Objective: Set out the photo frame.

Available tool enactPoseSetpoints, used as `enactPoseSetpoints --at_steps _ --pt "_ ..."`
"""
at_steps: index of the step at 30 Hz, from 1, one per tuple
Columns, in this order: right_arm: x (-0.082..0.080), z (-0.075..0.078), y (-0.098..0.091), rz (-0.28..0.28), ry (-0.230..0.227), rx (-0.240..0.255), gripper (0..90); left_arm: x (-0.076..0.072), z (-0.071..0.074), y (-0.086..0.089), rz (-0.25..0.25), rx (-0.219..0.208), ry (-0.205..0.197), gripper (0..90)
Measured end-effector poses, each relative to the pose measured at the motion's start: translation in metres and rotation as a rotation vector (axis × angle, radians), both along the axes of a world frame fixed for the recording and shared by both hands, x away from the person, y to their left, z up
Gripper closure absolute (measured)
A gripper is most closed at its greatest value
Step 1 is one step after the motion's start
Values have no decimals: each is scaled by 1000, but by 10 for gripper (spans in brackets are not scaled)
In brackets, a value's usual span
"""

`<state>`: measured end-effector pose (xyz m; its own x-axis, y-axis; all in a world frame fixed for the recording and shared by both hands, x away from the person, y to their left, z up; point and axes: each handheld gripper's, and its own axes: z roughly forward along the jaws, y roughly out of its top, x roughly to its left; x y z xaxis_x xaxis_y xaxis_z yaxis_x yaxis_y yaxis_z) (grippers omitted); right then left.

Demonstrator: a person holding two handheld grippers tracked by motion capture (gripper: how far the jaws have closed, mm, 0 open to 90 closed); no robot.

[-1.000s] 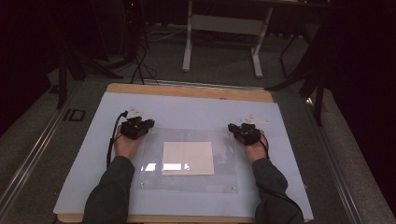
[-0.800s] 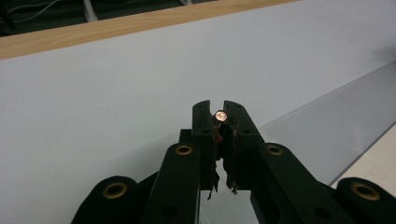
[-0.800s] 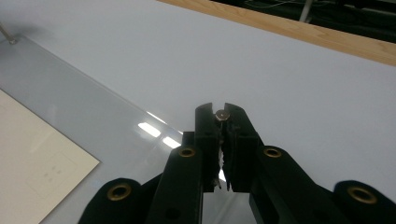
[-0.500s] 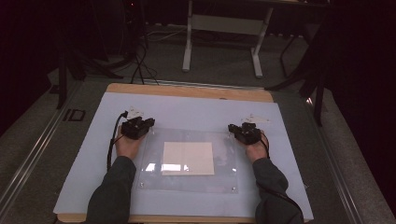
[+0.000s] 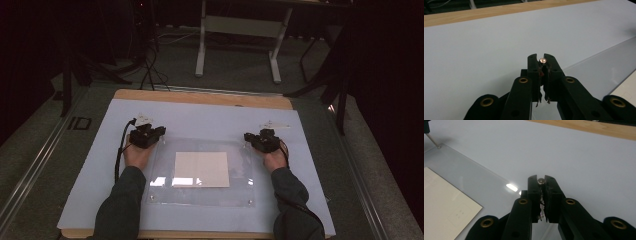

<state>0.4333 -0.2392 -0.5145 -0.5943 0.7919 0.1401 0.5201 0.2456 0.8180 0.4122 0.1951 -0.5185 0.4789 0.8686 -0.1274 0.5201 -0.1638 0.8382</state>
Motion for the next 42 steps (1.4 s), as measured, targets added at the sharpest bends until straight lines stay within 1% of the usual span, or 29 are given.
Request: enactPoseSetpoints --at_steps 6,10,14,17,19,24,26,29,34,37,40,42 --pt "7 1 -1 -10 44 26 844 9 1 2 -6 -22 40 851" --pt "13 1 -1 -14 66 39 847 14 0 4 -17 -41 55 852" --pt "17 2 -1 -10 85 39 848 18 0 6 -24 -58 66 853" --pt "20 3 -1 -16 105 47 849 22 0 5 -16 -69 80 854" --pt "22 3 -1 -24 114 49 851 24 -1 5 -4 -89 84 854" --pt "29 3 -1 -38 137 69 853 31 -1 4 6 -96 108 854" --pt "30 3 -1 -46 145 79 853 33 -2 4 16 -106 116 854" --pt "32 2 0 -54 147 81 852 35 -3 3 30 -122 123 854" --pt "31 4 2 -62 145 63 848 36 -3 3 46 -130 134 855" --pt "32 4 2 -61 140 56 845 37 -4 3 47 -136 135 855" --pt "30 4 3 -59 131 36 836 37 -4 3 48 -138 137 854" --pt "29 5 4 -57 115 16 820 37 -4 3 52 -138 139 854"
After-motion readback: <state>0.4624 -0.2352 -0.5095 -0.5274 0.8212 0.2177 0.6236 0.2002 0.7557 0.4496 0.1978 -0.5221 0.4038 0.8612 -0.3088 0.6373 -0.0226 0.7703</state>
